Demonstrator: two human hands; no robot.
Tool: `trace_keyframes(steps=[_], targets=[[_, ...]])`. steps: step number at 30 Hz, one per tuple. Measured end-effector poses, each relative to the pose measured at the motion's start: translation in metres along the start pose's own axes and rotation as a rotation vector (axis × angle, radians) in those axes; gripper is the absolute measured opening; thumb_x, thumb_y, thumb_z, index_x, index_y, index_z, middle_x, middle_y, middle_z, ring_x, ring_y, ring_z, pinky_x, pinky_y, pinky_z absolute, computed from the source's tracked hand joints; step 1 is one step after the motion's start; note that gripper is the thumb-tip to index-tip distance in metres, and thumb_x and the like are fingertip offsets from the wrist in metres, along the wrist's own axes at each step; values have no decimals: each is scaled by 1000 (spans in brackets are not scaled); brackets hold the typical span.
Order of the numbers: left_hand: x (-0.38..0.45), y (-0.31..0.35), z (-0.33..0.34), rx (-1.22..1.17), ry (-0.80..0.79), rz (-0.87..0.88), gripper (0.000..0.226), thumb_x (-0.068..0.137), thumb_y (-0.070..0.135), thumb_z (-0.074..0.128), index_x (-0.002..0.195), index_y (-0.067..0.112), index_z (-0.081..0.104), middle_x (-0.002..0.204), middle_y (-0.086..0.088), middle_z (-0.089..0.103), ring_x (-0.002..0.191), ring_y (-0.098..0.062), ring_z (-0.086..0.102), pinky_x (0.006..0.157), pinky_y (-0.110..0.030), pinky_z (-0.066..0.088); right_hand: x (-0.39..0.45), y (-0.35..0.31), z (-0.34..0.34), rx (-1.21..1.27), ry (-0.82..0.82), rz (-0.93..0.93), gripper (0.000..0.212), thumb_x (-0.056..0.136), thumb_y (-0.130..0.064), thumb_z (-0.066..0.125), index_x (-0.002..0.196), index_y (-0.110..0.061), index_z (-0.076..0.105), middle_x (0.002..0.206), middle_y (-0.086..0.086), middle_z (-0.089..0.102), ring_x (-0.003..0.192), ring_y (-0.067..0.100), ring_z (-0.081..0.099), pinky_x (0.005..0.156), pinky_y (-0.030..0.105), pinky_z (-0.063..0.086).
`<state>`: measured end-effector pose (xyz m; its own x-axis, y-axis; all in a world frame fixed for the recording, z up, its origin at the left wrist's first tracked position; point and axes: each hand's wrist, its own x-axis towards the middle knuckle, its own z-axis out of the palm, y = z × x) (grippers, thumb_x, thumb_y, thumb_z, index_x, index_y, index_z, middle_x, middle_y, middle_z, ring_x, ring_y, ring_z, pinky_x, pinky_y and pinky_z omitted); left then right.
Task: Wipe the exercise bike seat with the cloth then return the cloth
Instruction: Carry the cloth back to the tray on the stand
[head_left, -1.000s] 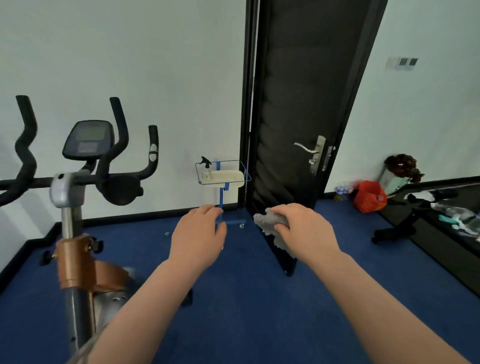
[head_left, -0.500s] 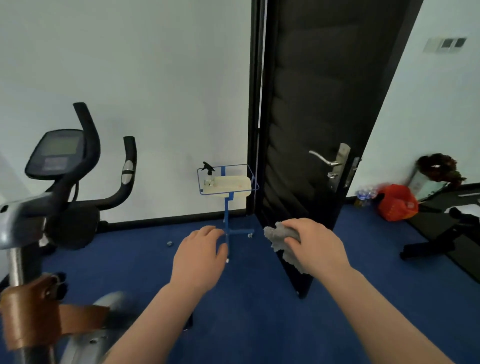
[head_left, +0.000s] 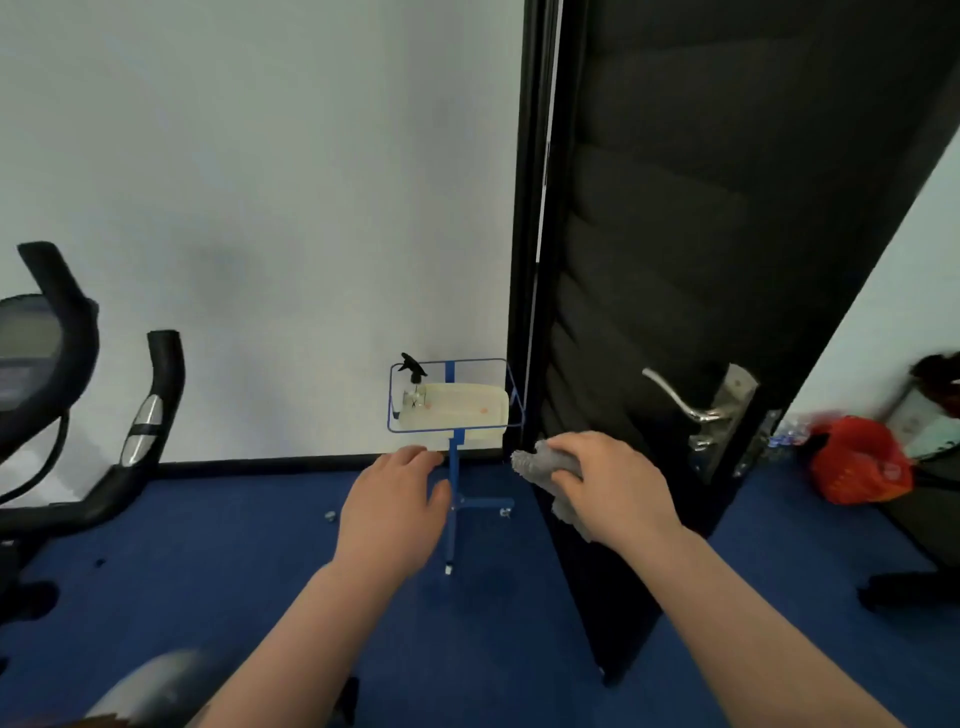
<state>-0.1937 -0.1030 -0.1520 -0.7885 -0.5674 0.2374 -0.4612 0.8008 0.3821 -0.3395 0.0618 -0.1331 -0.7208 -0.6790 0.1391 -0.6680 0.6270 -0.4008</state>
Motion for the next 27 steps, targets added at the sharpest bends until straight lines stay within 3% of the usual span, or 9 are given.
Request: trace_keyframes(steps=[17,27], targets=[[254,-90,42,-4,59,-72,35,91,30,44,122,21,57,130,6,55,111,-18,51,89,-29,38,257,10,56,-7,-54,6,34,91,-29,52,123,-38,58,118,-14,59,101,11,57,79,31,48],[369,-129,98,-29,-29,-142,34,91,32,45,121,23,58,130,8,55,112,-17,51,85,-28,37,374,45,112,44,-96,106,33,91,-26,55,123,-34,60,120,-9,60,102,17,59,79,35,51]])
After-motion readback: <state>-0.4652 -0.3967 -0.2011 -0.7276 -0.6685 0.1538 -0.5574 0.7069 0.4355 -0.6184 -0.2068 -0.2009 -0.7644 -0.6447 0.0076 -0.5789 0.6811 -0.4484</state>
